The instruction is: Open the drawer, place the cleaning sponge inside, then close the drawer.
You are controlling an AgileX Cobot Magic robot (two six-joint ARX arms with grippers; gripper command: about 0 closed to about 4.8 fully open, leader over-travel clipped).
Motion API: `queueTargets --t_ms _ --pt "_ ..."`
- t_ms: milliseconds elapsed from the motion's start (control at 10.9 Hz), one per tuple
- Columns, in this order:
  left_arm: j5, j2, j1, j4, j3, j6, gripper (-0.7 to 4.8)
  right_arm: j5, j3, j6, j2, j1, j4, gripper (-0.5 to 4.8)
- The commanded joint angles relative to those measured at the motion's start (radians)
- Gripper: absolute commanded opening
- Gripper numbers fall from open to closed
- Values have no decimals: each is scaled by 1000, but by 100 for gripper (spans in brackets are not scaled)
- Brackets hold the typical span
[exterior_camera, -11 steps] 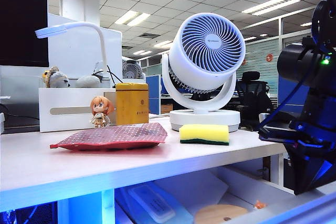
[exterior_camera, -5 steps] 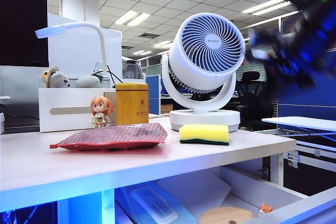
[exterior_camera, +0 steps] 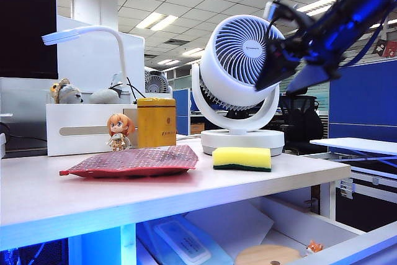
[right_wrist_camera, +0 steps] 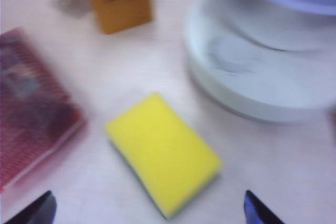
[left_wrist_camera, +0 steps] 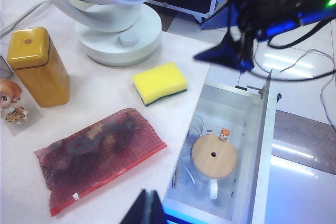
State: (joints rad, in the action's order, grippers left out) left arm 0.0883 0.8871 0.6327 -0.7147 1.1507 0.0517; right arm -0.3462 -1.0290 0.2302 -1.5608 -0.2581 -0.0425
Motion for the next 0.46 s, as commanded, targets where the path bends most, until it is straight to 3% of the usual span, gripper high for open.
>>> queueTargets --t_ms 92,459 --pt "6 -2 2 22 5 0 -5 -46 -44 10 -106 -17 75 479" --pt "5 -1 2 22 5 -4 -5 -43 -165 14 -269 -29 72 479"
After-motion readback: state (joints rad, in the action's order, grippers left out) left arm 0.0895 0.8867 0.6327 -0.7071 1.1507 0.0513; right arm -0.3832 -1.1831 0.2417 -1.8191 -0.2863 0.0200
